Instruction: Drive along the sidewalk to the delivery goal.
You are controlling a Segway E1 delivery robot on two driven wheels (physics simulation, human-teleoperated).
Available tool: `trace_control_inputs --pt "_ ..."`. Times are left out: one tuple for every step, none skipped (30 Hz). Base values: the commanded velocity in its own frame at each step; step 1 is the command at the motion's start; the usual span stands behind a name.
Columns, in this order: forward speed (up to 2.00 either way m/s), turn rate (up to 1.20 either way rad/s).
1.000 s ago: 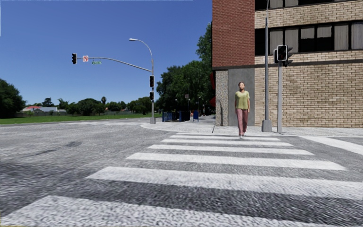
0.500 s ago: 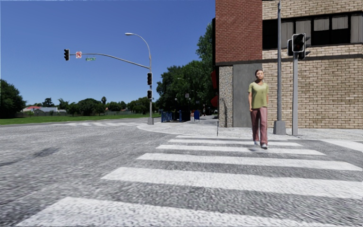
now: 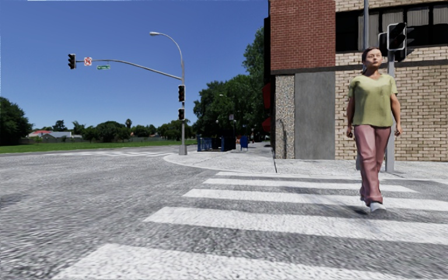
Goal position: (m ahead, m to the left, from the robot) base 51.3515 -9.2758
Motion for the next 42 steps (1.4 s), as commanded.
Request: trace_control_inputs --pt "2.00 -0.12" --pt "2.00 -0.18" --pt "2.00 -0.21" --pt "2.00 -0.21" --pt "2.00 -0.25" --pt "2.00 -0.31" --pt "2.00 -0.35" --pt "2.00 -0.35" --pt "2.00 -0.36" --pt "2.00 -0.37" --pt "2.00 -0.37" --pt "2.00 -0.37" --pt "2.00 -0.37" --pt "2.00 -0.37" --pt "2.00 -0.37" --pt "2.00 -0.37" --pt "2.00 -0.37" --pt "2.00 -0.37" --pt "2.00 -0.37" --pt "2.00 -0.36" --pt "2.00 -0.29" --pt "2.00 -0.16" --pt "2.00 -0.16" --pt "2.00 -0.13" --pt "2.00 -0.12" --pt "2.00 -0.12" --pt "2.00 -0.12" --pt "2.00 -0.10" --pt "2.00 0.00" --pt "2.00 0.00" --pt "2.00 0.00" --pt "2.00 0.00" --pt "2.00 0.00" --pt "2.00 0.00" --pt "2.00 0.00" --pt "2.00 0.00" --pt "2.00 0.00" --pt "2.00 0.00" --pt "2.00 0.00" --pt "2.00 0.00" --pt "2.00 0.00" --pt "2.00 0.00"
